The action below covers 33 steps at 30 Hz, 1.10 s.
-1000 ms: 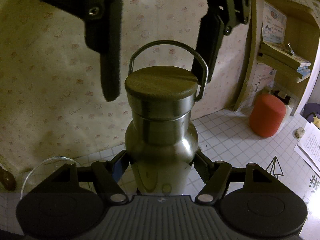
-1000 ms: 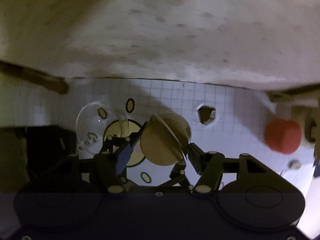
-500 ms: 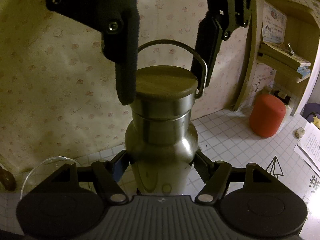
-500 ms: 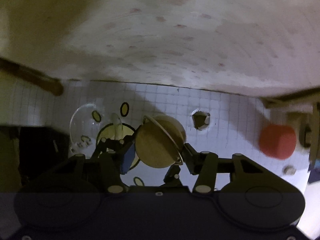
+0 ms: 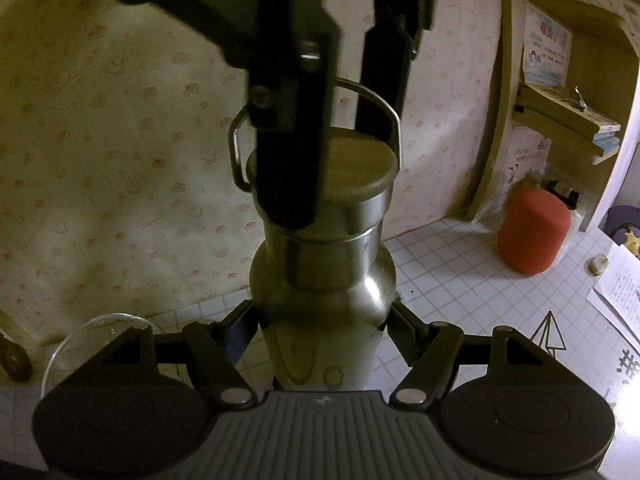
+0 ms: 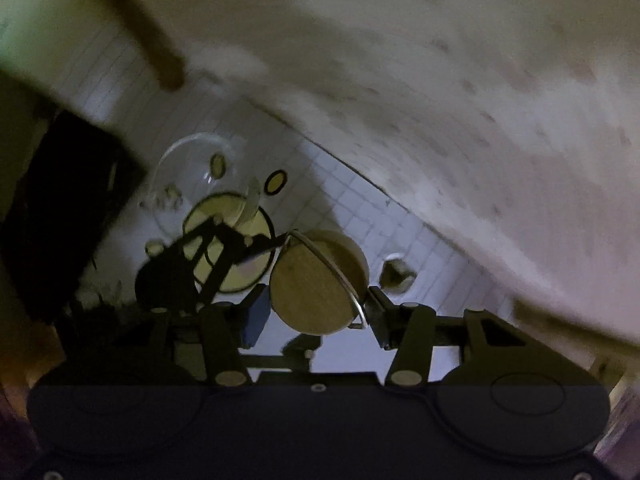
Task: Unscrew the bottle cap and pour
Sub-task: 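Twist the cap further with the right tool, then open it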
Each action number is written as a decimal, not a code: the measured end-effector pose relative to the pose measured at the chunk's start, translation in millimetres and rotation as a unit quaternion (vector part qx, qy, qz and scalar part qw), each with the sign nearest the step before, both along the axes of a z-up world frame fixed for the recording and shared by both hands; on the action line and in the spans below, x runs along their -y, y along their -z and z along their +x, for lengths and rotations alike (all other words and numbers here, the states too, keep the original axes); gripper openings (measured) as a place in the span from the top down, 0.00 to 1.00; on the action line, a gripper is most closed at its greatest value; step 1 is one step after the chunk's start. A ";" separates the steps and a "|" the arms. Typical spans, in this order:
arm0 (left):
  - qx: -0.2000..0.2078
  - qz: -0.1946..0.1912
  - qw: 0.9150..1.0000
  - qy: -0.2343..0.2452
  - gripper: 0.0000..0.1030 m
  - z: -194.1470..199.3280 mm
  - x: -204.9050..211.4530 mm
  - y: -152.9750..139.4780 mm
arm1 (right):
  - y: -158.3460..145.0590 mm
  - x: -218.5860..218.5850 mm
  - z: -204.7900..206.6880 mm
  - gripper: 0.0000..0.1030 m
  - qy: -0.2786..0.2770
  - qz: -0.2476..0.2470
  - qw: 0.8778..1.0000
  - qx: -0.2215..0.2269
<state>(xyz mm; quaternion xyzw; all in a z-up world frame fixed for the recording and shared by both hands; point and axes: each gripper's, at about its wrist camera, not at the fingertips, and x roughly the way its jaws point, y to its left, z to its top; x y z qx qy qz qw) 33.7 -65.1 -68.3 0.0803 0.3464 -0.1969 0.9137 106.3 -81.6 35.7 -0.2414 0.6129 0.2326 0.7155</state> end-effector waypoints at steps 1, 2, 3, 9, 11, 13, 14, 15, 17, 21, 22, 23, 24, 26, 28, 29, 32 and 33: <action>0.000 0.000 1.000 0.000 0.33 0.0 -0.2 0.0 | -0.2 -2.3 -2.2 0.49 -0.018 -0.007 1.000 0.003; 0.000 0.001 1.000 0.000 0.33 0.1 -0.3 -0.1 | -0.1 -5.5 -5.3 0.49 -0.042 -0.017 0.999 0.007; 0.000 0.001 1.000 0.001 0.33 -0.5 -0.3 -0.5 | 0.0 -8.0 -7.6 0.49 -0.059 -0.025 0.998 0.009; 0.000 0.002 1.000 0.002 0.33 0.7 4.2 -0.5 | 1.4 -24.1 -21.5 0.49 -0.147 -0.077 0.986 0.029; 0.001 0.003 1.000 0.003 0.33 -0.4 5.5 -0.5 | 2.5 -28.9 -25.4 0.49 -0.170 -0.092 0.980 0.035; 0.001 0.003 1.000 0.002 0.33 -0.4 4.1 -0.7 | 2.8 -30.5 -25.2 0.49 -0.172 -0.095 0.980 0.037; 0.001 0.003 1.000 0.002 0.33 -0.5 4.2 -0.7 | 2.6 -30.2 -23.7 0.49 -0.164 -0.094 0.981 0.036; 0.001 0.003 1.000 0.002 0.33 -0.2 3.5 -0.6 | 2.5 -29.8 -22.4 0.49 -0.159 -0.093 0.982 0.035; 0.001 0.004 1.000 0.003 0.33 0.4 2.0 -0.5 | 1.8 -27.7 -19.4 0.48 -0.139 -0.085 0.986 0.031; 0.000 0.003 1.000 0.002 0.33 0.4 2.8 -0.1 | -4.3 -19.8 -13.0 0.46 -0.088 -0.055 0.994 0.023; 0.001 0.003 1.000 0.002 0.33 0.4 3.1 0.2 | -6.6 -17.4 -11.3 0.44 -0.074 -0.047 0.996 0.022; 0.001 0.003 1.000 0.001 0.33 0.2 3.3 0.3 | -9.0 -14.9 -9.7 0.41 -0.060 -0.039 0.997 0.020; 0.000 0.003 1.000 0.001 0.33 0.3 3.6 0.6 | -11.0 -12.7 -8.1 0.39 -0.044 -0.031 0.998 0.018; 0.000 0.003 1.000 0.000 0.33 0.3 4.2 1.0 | -13.9 -9.1 -5.5 0.37 -0.012 -0.016 1.000 0.014; 0.000 0.003 1.000 0.000 0.33 -0.2 4.3 0.9 | -14.8 -5.4 -3.1 0.34 0.023 -0.002 1.000 0.010; 0.000 0.003 1.000 0.000 0.33 -0.4 4.7 1.1 | -15.1 -2.1 -1.2 0.33 0.049 0.007 0.999 0.007; 0.000 0.003 1.000 0.000 0.33 -1.2 5.6 1.4 | -15.9 7.6 4.4 0.32 0.125 0.033 0.992 -0.001; 0.000 0.003 1.000 0.000 0.33 -0.8 5.8 1.6 | -16.2 10.8 6.3 0.32 0.150 0.042 0.988 -0.004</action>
